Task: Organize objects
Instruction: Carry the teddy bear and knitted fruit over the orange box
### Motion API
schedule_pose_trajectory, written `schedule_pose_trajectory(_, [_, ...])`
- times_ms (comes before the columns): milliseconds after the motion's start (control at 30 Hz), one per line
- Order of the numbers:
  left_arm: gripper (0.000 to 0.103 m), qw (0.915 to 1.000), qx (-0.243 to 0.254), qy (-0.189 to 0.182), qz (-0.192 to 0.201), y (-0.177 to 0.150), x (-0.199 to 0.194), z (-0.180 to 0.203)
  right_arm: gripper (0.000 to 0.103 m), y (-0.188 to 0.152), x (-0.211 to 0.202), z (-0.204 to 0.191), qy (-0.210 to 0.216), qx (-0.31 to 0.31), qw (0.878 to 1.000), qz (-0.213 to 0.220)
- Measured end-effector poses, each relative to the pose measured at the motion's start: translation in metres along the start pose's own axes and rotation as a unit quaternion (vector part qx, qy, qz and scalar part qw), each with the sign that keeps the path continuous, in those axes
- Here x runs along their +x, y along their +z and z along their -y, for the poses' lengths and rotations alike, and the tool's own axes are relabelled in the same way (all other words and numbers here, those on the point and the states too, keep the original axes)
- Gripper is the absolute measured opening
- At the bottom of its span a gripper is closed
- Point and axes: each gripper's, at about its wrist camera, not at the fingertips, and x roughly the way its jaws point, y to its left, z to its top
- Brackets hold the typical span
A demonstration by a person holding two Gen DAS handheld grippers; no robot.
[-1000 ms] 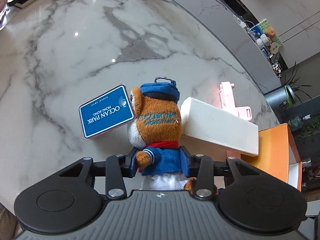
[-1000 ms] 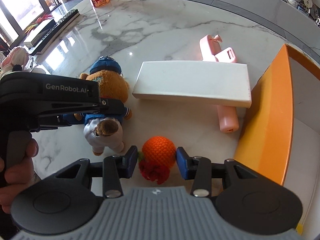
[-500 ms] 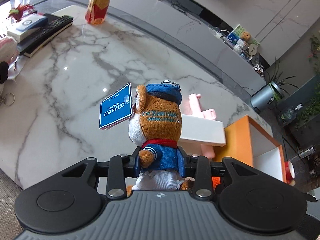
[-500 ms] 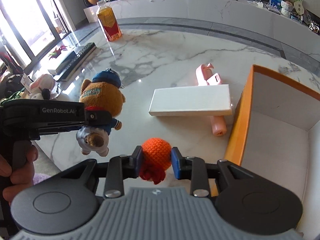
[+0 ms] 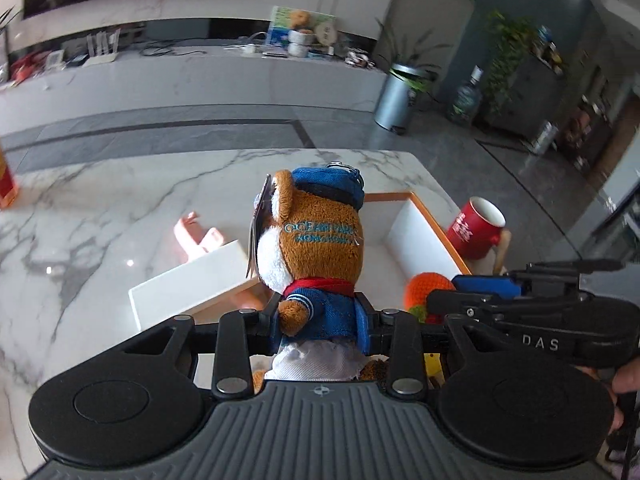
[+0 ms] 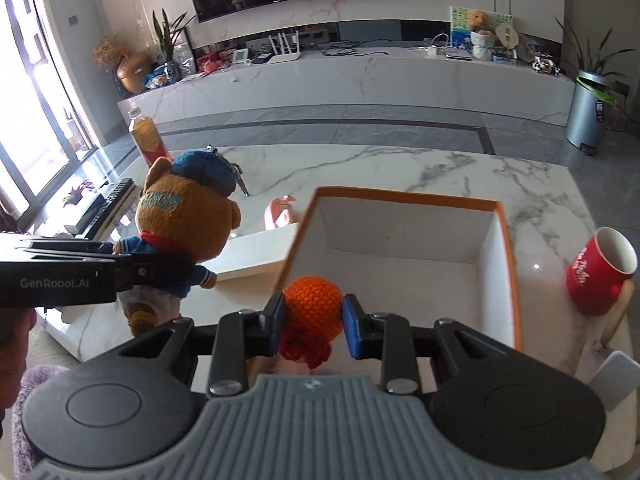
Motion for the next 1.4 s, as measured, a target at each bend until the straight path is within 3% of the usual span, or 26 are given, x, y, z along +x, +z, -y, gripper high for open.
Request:
schedule_pose_trajectory(167, [0.04,0.9913,0.126,-0.008,-0.036,0.01,0.037,0.049,0.032,-0.003,-0.002,0.043,-0.016,0.0,1.0,-0.016])
schedule_pose_trajectory(300, [0.04,0.9753,0.21,-0.016,-0.067,0.014,0.07,0.073,0.032,-0.003,0.002,0.063,-0.018,-0.001,0.999,-0.027])
schedule_pose_trajectory(500, [0.04,0.9384,0.319,-0.033,-0.128,0.009,0.125,0.102,0.032,-0.004,0.007,0.083,-0.02,0.004,0.999,-0.039])
schedule_pose_trajectory(633, [0.04,0.909,0.383,-0.053,-0.156,0.003,0.153,0.117,0.032,-0.006,0.011,0.093,-0.018,0.011,0.999,-0.048])
schedule_pose_trajectory(867, [0.04,0.8643,0.445,-0.078,-0.222,-0.006,0.192,0.125,0.032,-0.013,0.016,0.1,-0.016,0.011,0.997,-0.069])
schedule_pose_trajectory(1067, [0.042,0.8269,0.478,-0.13,-0.266,-0.011,0.207,0.122,0.032,-0.013,0.024,0.101,-0.015,0.016,0.997,-0.075])
schedule_pose_trajectory(1200, [0.047,0.8179,0.48,-0.143,-0.283,-0.012,0.218,0.123,0.032,-0.014,0.029,0.1,-0.013,0.014,0.996,-0.083])
schedule_pose_trajectory(1300, [0.056,0.8233,0.469,-0.153,-0.281,-0.011,0.219,0.121,0.032,-0.016,0.032,0.097,-0.01,0.01,0.996,-0.091])
schedule_pose_trajectory(1400, [0.06,0.8357,0.449,-0.165,-0.269,-0.007,0.212,0.114,0.032,-0.019,0.034,0.095,-0.007,0.004,0.995,-0.099])
